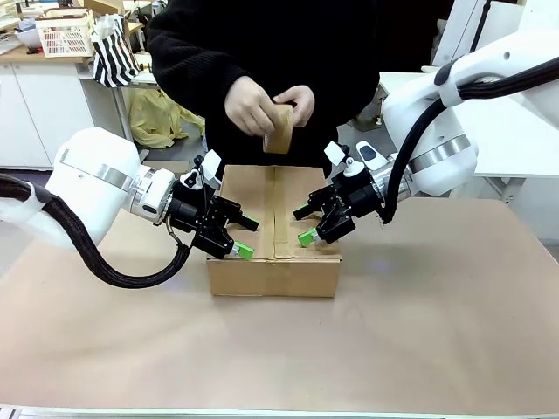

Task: Pack the gift set into the box.
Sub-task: Press and hold the closed box until the human finishes sealing it.

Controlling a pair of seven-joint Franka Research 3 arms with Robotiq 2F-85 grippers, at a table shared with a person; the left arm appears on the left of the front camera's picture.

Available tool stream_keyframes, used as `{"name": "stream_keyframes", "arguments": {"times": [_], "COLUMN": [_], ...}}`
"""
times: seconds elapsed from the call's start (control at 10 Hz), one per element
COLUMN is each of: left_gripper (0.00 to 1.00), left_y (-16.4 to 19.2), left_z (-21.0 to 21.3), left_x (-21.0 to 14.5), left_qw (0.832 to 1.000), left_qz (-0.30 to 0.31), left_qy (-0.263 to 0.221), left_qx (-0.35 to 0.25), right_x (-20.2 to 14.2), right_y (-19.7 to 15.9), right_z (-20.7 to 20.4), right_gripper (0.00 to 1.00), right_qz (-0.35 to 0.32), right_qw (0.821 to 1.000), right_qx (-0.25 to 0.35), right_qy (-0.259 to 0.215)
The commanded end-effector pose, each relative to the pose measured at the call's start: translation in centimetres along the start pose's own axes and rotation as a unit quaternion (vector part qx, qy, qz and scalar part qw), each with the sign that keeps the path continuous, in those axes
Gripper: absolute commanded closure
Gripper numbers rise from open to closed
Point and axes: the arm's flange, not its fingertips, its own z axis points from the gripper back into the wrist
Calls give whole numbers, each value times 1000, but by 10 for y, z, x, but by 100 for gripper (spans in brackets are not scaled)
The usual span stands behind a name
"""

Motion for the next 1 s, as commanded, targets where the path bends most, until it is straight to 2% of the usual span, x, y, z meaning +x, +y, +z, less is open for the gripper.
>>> {"name": "stream_keyframes", "arguments": {"times": [0.0,0.9], "left_gripper": [0,0], "left_y": [-1,-1], "left_z": [-1,-1], "left_x": [-2,-2], "left_qw": [1000,1000], "left_qz": [1,1], "left_qy": [-1,-1], "left_qx": [-2,-2], "right_x": [-4,-4], "right_y": [0,0], "right_z": [0,0], "right_gripper": [0,0], "right_qz": [-2,-2], "right_qw": [1000,1000], "right_qx": [1,1], "right_qy": [2,2]}}
